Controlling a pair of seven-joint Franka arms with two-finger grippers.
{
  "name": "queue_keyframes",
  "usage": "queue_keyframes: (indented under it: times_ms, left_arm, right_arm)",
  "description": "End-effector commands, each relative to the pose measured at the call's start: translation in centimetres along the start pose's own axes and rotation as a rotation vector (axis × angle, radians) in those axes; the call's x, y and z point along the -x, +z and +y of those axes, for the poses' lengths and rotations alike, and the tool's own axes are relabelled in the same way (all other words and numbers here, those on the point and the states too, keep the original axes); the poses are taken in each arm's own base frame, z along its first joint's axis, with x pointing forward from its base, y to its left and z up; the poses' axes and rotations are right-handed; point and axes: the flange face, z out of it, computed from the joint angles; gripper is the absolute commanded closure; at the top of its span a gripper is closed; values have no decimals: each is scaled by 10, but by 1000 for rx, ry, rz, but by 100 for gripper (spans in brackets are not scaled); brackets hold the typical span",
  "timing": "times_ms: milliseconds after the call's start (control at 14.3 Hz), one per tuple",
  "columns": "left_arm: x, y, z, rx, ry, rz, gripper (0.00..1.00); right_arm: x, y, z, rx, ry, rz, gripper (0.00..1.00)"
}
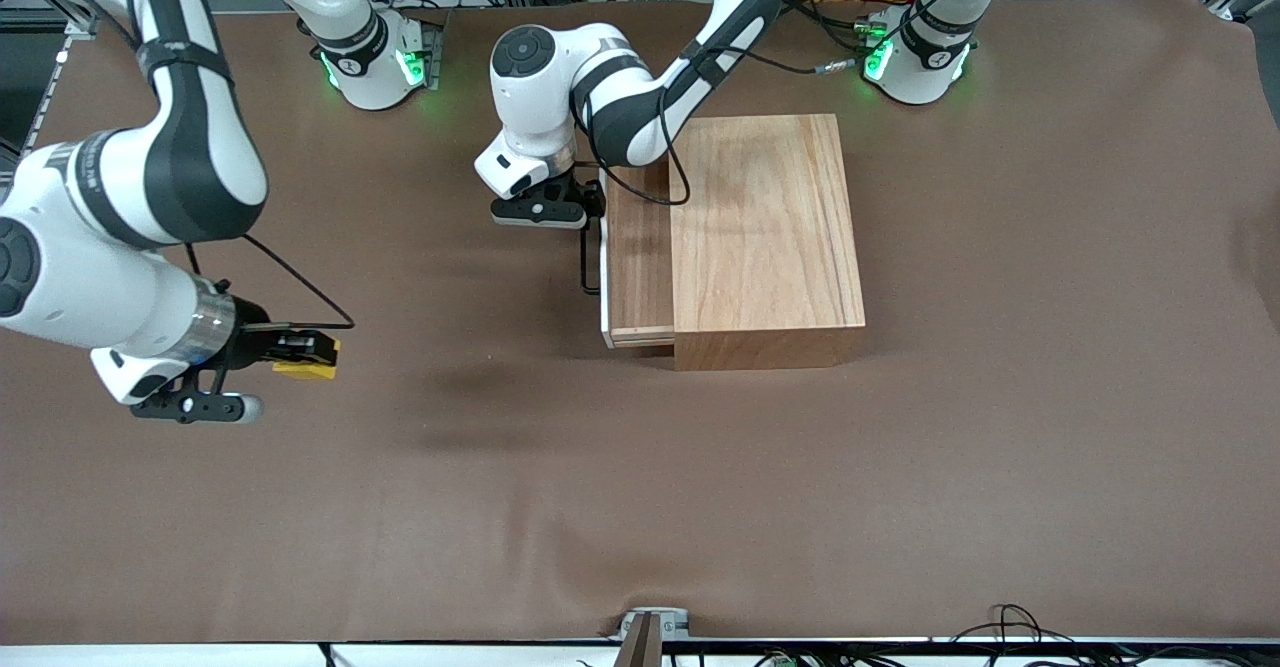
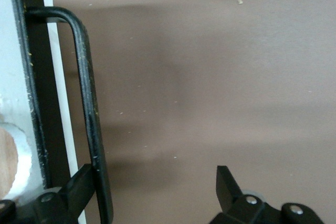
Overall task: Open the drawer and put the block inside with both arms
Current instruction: 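Lift the cube with the right gripper while the left gripper pulls the drawer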
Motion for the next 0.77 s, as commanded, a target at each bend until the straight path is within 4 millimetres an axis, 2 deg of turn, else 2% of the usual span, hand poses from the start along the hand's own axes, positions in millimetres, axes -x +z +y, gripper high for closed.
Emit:
queue_keyframes:
  times_ms: [0,280,490,630,700]
  left_arm:
    - [15,-8,27,91,37,23,0]
    - [19,-14,31,102,41,21,0]
    - [25,-31,36,128,34,14,0]
    - [28,-67,34,136,0,-30,0]
    - [25,-93,27,124,-14,-38,0]
  right_arm:
    - [8,-15,-5,-14,89,-8,100]
    - [16,-12,-13,-132,367,-124,100]
    - [19,-11,-21,-129,488,-140,100]
    - [23,-9,-31,-123,531,-153,100]
    - [25,-8,-35,-117,557,-164,100]
